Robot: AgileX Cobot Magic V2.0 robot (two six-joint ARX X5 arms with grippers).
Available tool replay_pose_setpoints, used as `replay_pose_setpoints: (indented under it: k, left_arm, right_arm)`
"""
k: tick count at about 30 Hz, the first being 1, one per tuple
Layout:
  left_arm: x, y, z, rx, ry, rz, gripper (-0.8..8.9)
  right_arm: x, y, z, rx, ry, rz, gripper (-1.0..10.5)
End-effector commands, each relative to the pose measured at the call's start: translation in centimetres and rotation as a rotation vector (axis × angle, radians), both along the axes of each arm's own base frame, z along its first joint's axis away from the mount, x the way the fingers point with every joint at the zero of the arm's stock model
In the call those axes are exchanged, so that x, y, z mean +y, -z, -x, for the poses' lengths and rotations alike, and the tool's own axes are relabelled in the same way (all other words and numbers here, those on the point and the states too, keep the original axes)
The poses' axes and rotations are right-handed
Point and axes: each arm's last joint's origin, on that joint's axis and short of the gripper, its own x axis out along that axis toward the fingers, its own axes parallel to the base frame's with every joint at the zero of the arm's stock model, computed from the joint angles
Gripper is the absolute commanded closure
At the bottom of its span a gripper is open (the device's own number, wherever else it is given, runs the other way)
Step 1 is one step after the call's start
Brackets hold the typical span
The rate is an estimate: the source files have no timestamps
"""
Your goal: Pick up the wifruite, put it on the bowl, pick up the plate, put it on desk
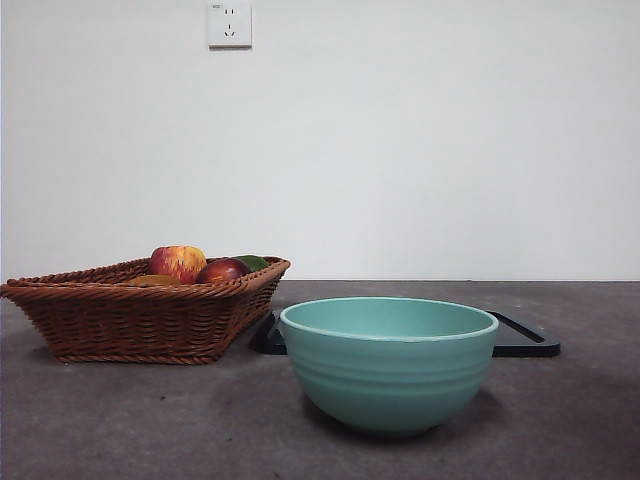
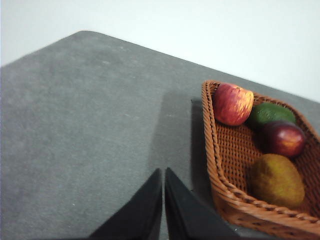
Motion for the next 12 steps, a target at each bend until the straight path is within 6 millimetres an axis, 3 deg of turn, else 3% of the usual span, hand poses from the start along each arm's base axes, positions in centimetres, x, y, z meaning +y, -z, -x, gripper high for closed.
replay_pose_setpoints:
  k: [1, 12]
  left_arm:
    - [0.0, 0.0, 0.0, 0.003, -0.012, 0.071, 8.06]
    - [-0.2, -4.8, 1.2, -0.059, 0.018, 0.095, 8.04]
  right_arm:
    - [0.0, -0.5, 0.1, -0.012, 0.008, -0.053, 9.4]
    - [0.1, -6.1, 1.4, -0.123, 0.006, -0.048, 9.4]
